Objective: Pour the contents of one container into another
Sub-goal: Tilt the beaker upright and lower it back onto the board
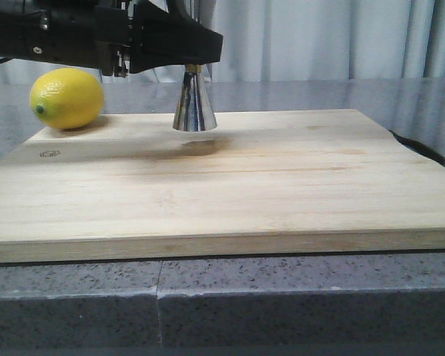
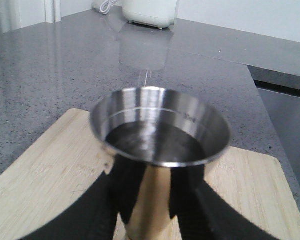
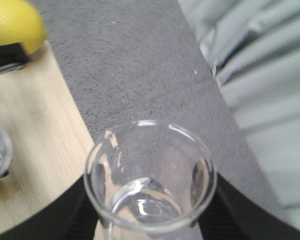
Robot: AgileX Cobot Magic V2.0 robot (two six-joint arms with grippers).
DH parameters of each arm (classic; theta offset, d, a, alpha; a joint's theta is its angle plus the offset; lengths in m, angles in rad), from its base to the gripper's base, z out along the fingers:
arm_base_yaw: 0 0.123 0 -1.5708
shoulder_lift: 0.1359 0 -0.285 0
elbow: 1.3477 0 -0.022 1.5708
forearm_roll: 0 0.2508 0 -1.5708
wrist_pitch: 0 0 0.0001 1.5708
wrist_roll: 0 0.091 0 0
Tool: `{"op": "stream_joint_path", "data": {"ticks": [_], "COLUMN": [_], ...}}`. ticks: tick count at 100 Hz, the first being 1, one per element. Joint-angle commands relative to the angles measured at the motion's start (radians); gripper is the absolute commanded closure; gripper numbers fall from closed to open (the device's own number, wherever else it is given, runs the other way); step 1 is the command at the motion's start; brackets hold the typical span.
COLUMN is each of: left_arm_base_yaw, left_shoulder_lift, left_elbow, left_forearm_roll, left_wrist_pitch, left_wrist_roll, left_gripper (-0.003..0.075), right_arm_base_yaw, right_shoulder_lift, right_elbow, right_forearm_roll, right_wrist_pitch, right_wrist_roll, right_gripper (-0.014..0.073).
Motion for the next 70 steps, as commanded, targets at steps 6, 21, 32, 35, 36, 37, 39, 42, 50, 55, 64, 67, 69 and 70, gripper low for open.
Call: {"op": "stream_joint_path", "data": {"ticks": [6,21,32,35,36,37,39,42,50,55,64,67,69,70], "left_arm_base_yaw": [-0.009,-0.009,-0.009,-0.009,-0.009,-0.009,-0.009,-0.009,-0.009,-0.009,-0.009,-0.009,-0.009,-0.009], "left_shoulder_lift": [-0.038,-0.038,-0.038,-0.038,-0.038,-0.038,-0.038,-0.038,-0.038,-0.038,-0.038,-0.038,-0.038,-0.038], "left_elbow": [-0.029,-0.029,-0.029,-0.029,-0.029,-0.029,-0.029,-0.029,-0.029,-0.029,-0.029,-0.029,-0.029,-0.029], "left_forearm_roll": [-0.084,-0.084,-0.084,-0.084,-0.084,-0.084,-0.084,-0.084,-0.084,-0.084,-0.084,-0.084,-0.084,-0.084], "left_wrist_pitch": [0.102,0.102,0.102,0.102,0.102,0.102,0.102,0.102,0.102,0.102,0.102,0.102,0.102,0.102], "left_wrist_roll": [-0.006,-0.006,-0.006,-0.006,-0.006,-0.006,-0.006,-0.006,-0.006,-0.006,-0.006,-0.006,-0.006,-0.006], "left_gripper": [0.0489,0.0489,0.0489,0.0489,0.0489,0.0489,0.0489,0.0489,0.0489,0.0489,0.0489,0.0489,0.0489,0.0489], "right_arm_base_yaw": [-0.113,-0.218,-0.255,-0.261,-0.262,-0.264,-0.267,-0.269,-0.271,-0.271,-0.271,-0.269,-0.267,-0.265], "right_shoulder_lift": [-0.046,-0.076,-0.113,-0.127,-0.129,-0.132,-0.142,-0.157,-0.191,-0.209,-0.228,-0.228,-0.228,-0.228], "right_elbow": [0.005,0.121,0.242,0.286,0.294,0.303,0.329,0.374,0.471,0.529,0.627,0.651,0.667,0.678], "right_forearm_roll": [0.165,0.344,0.402,0.409,0.413,0.415,0.42,0.429,0.482,0.519,0.606,0.636,0.65,0.653], "right_wrist_pitch": [-0.072,-0.098,-0.195,-0.225,-0.232,-0.248,-0.272,-0.307,-0.398,-0.462,-0.558,-0.591,-0.608,-0.613], "right_wrist_roll": [0.071,0.071,0.064,0.064,0.064,0.064,0.064,0.064,0.064,0.064,0.064,0.064,0.064,0.064], "right_gripper": [0.0295,0.0295,0.0295,0.0295,0.0295,0.0295,0.0295,0.0295,0.0295,0.0295,0.0295,0.0295,0.0295,0.0295]}}
